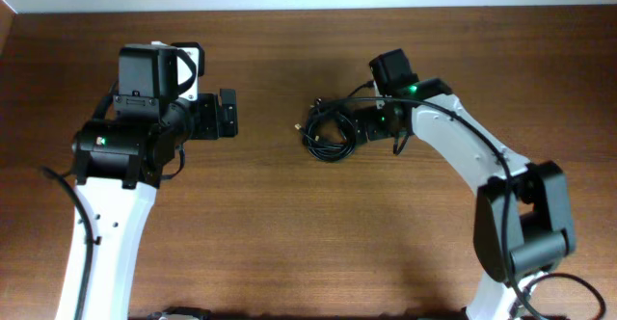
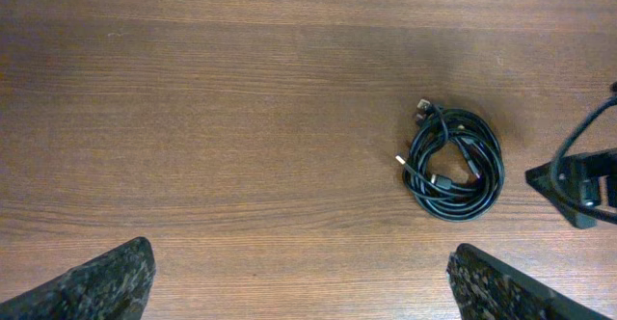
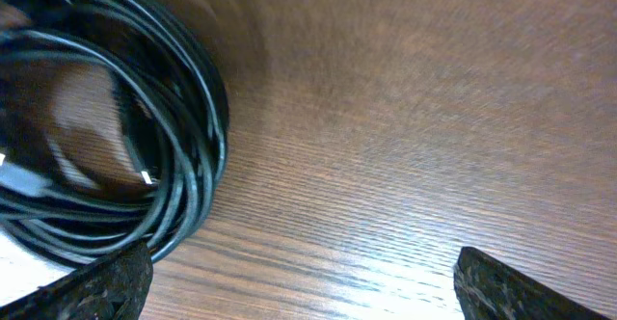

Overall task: Untangle cables
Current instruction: 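Move both grippers toward the coiled black cable bundle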

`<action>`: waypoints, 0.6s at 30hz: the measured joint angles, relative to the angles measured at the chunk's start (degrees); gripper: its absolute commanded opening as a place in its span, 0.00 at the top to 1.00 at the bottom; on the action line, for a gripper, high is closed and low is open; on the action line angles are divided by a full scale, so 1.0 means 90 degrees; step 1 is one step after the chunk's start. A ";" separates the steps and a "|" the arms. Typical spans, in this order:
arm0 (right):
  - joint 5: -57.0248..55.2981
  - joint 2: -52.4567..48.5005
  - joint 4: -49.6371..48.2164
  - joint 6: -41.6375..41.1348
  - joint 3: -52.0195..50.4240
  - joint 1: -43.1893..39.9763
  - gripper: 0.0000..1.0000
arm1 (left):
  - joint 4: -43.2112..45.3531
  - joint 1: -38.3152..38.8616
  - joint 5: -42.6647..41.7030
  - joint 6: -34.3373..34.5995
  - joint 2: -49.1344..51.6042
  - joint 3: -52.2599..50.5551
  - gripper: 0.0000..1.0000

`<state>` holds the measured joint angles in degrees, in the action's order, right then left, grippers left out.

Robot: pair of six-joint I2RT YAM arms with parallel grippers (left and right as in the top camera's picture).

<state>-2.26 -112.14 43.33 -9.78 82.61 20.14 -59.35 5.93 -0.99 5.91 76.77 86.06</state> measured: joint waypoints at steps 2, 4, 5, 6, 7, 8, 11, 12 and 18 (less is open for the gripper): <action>0.0058 -0.0172 -0.0007 -0.0090 0.0000 0.0000 0.01 | -0.0010 0.0000 0.0000 0.0000 0.0000 0.0000 0.02; 0.0386 -0.0228 -0.0117 -0.0107 0.0000 0.0012 0.01 | -0.0027 0.0000 0.0000 0.0000 0.0002 0.0000 0.02; 0.0478 -0.0231 -0.0194 -0.0005 0.0019 0.0090 0.01 | -0.0027 0.0000 0.0000 0.0000 0.0000 0.0000 0.02; 0.0556 -0.0233 -0.0253 0.0153 0.0092 0.0282 0.01 | -0.0027 0.0000 0.0000 0.0000 0.0000 0.0000 0.02; 0.0359 -0.0240 -0.0321 0.0328 0.0172 0.0568 0.01 | -0.0027 0.0000 0.0000 0.0000 0.0002 0.0000 0.02; 0.0185 -0.0250 -0.0328 0.0413 0.0257 0.0738 0.01 | -0.0027 0.0000 -0.0007 -0.0007 0.0002 0.0000 0.02; -0.0223 -0.0296 0.0474 0.0488 0.1180 0.0772 0.01 | 0.0073 0.0000 -0.0653 -0.0355 0.0202 0.0000 0.02; -0.0296 -0.0308 0.0903 0.0493 0.1746 0.0556 0.01 | 0.0216 0.0000 -0.0899 -0.0393 0.0413 0.0002 0.02; -0.0440 -0.0296 0.2025 0.0493 0.2766 -0.0935 0.01 | 0.1632 0.0729 -0.1659 -0.0510 0.1724 0.0022 0.02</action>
<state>-6.22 -114.80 61.56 -5.34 107.50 11.73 -44.66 12.49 -15.92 1.32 92.29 86.26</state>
